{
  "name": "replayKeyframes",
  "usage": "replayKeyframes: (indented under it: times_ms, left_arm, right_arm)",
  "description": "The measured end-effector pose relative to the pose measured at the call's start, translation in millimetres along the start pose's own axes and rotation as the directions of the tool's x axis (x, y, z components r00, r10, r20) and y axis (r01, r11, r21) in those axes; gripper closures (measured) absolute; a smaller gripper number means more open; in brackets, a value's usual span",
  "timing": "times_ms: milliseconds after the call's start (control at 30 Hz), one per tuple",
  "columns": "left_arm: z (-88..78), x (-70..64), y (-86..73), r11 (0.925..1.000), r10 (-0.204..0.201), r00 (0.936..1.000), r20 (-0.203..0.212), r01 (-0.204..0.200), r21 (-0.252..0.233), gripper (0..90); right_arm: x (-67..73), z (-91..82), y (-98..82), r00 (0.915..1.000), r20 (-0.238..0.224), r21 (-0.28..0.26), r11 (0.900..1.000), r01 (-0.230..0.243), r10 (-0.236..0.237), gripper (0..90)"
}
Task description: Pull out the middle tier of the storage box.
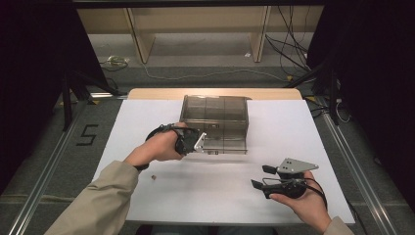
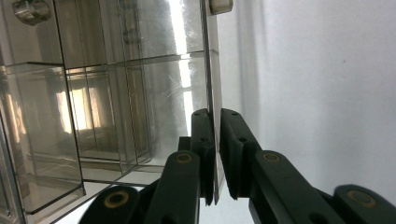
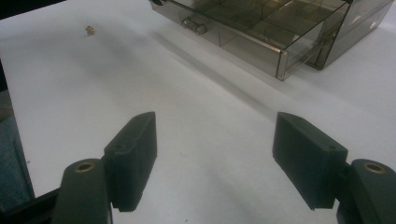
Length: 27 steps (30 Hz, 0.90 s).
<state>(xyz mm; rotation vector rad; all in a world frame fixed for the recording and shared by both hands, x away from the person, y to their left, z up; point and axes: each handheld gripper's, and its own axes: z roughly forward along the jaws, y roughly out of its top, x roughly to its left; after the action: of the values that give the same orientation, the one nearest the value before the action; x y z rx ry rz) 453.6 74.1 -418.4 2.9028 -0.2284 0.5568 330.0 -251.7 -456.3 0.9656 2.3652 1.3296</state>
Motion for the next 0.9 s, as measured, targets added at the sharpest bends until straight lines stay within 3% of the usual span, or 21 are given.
replayKeyframes:
  times_ms: [333, 533, 900]
  left_arm:
    - [-1.7, 0.2, -0.6, 0.9999, -0.017, 0.9999, 0.001, 0.017, -0.002, 81.0]
    - [-2.5, 0.6, -0.2, 0.9941, -0.101, 0.9949, 0.006, 0.101, -0.04, 72.1]
    - [-13.8, -2.4, -2.8, 0.9808, -0.174, 0.9846, -0.017, 0.172, -0.092, 58.9]
  right_arm:
    - [0.1, 0.0, 0.2, 1.0, 0.002, 0.0, 1.0, 0.001, -0.001, 31.7]
    - [-0.1, -0.4, 0.2, 1.0, 0.003, 0.0, 1.0, 0.0, 0.0, 31.6]
    - [-0.3, 0.0, -0.1, 1.0, 0.002, 0.0, 1.0, -0.001, 0.001, 31.6]
